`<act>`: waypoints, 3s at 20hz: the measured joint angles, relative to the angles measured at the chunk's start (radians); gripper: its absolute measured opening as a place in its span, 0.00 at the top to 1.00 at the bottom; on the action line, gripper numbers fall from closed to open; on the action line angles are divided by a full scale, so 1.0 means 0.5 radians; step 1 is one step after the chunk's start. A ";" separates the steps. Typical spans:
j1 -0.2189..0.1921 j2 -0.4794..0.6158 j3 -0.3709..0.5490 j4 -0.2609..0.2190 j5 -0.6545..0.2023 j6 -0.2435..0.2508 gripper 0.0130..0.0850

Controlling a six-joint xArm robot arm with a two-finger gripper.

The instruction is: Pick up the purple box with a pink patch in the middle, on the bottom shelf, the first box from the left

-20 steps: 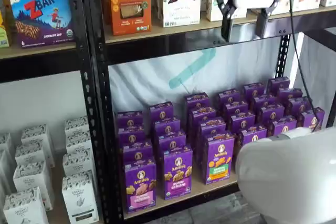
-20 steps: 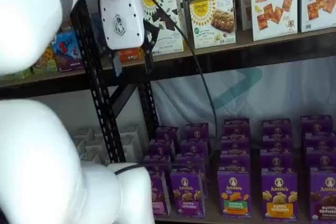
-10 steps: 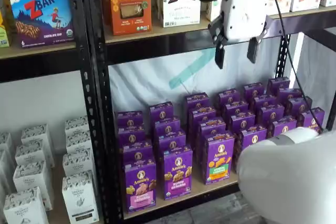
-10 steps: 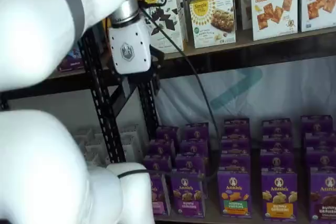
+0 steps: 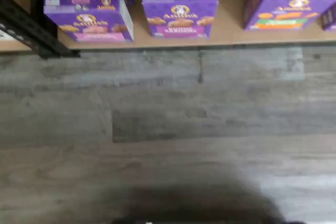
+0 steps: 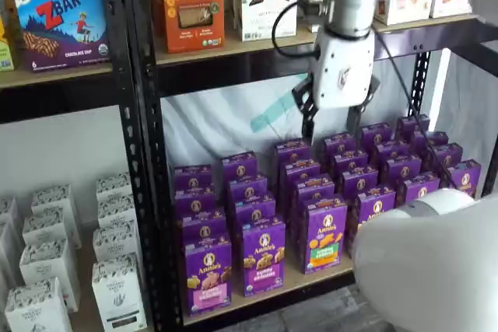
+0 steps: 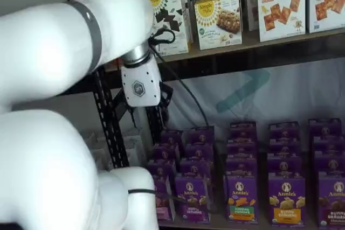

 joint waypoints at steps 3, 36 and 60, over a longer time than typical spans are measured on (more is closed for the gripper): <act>0.068 0.113 0.127 -0.073 -0.225 0.088 0.00; 0.190 1.629 0.218 -0.080 -1.852 0.225 0.00; 0.397 2.546 -0.281 -0.131 -2.133 0.477 0.00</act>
